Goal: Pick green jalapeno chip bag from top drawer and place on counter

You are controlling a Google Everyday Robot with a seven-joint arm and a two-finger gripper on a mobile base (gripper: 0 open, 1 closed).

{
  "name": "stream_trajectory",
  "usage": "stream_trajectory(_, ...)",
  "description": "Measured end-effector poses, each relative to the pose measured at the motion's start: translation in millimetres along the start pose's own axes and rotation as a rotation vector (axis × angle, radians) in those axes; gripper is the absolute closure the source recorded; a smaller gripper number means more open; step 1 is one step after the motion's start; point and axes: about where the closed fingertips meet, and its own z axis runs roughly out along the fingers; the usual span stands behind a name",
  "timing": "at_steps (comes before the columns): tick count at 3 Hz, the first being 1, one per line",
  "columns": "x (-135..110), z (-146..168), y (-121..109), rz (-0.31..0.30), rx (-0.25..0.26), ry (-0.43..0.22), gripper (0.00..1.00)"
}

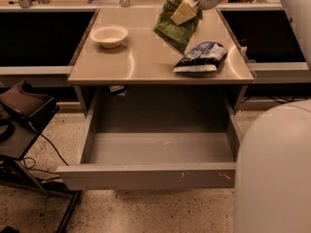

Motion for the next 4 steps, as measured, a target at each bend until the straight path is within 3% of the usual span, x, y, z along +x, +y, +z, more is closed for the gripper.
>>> stream_trajectory(1,10.2,5.4,-16.5,0.027,-0.030,0.034,1.00)
stream_trajectory(2,16.8,9.3,-26.0,0.052,-0.046,0.021,1.00)
stream_trajectory(3,12.8,16.8,-29.5,0.053,-0.061,-0.008,1.00)
stream_trajectory(4,-15.7,23.6,-20.5,-0.002,-0.097,-0.095,1.00)
